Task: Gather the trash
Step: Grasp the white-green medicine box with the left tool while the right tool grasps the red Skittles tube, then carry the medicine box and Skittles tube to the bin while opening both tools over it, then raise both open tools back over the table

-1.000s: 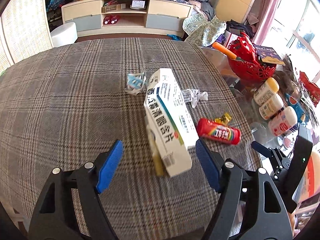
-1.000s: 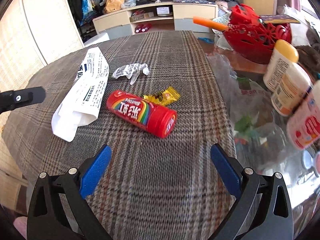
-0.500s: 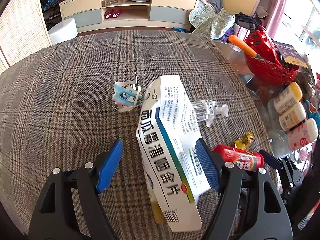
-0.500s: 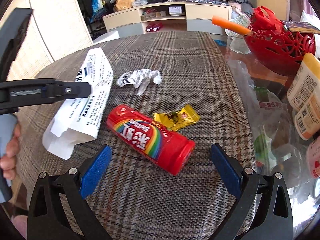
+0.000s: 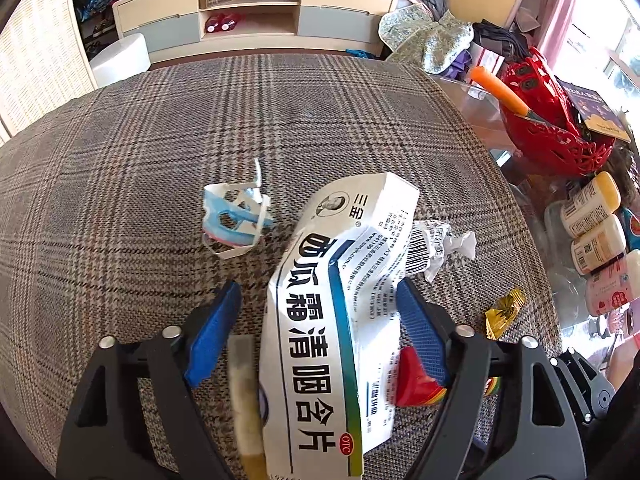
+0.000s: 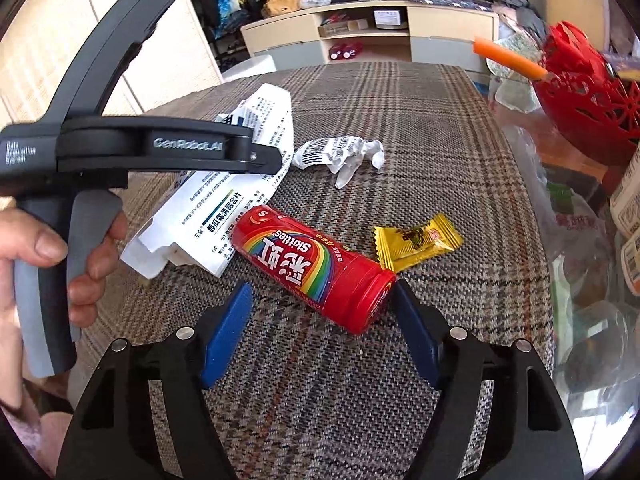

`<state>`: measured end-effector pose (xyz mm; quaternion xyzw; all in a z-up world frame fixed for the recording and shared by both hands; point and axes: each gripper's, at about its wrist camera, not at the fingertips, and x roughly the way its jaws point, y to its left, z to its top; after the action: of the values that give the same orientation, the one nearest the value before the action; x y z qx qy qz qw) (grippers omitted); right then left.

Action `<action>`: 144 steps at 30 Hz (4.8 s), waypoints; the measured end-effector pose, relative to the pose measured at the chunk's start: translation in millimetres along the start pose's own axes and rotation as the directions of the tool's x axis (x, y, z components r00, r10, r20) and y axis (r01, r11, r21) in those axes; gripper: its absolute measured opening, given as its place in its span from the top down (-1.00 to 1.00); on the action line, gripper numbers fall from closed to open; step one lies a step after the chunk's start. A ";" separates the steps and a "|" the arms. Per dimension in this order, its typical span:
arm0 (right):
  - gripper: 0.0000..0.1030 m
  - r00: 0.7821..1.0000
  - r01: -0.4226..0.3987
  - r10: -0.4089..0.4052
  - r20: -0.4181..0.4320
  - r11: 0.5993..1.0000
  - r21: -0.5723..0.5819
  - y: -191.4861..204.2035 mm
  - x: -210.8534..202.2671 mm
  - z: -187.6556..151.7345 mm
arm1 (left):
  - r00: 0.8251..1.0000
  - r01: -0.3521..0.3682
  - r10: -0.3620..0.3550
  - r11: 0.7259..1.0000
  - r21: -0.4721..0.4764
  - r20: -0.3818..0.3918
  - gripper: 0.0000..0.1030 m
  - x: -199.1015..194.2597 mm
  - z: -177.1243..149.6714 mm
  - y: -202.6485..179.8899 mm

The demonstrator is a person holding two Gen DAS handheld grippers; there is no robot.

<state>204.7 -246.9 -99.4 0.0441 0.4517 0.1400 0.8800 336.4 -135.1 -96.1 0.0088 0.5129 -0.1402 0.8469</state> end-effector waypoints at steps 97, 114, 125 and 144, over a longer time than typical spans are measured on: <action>0.32 0.959 0.051 0.022 -0.283 0.968 0.247 70.9 -55.3 -240.1 | 0.968 0.213 -0.208 0.977 0.020 -0.143 0.25 -71.8 -351.7 21.5; 0.31 0.944 0.061 0.065 -0.322 0.929 0.364 32.8 8.5 -246.8 | 0.952 0.221 -0.209 0.975 0.030 -0.222 0.21 9.4 -345.3 8.0; -0.30 0.969 0.102 -0.009 -0.248 0.925 0.365 28.1 -2.5 -232.9 | 0.962 0.191 -0.177 0.980 0.053 -0.208 -0.23 1.8 -349.5 7.6; -0.93 0.991 0.115 -0.080 -0.110 0.920 0.374 26.6 -62.5 -216.9 | 0.991 0.103 -0.101 0.995 0.018 -0.089 -0.84 -79.6 -348.4 46.4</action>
<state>-10.5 -250.0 -172.7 0.1846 0.5119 0.0078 0.8389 11.5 -17.0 -197.8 -0.0015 0.5480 -0.1886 0.8149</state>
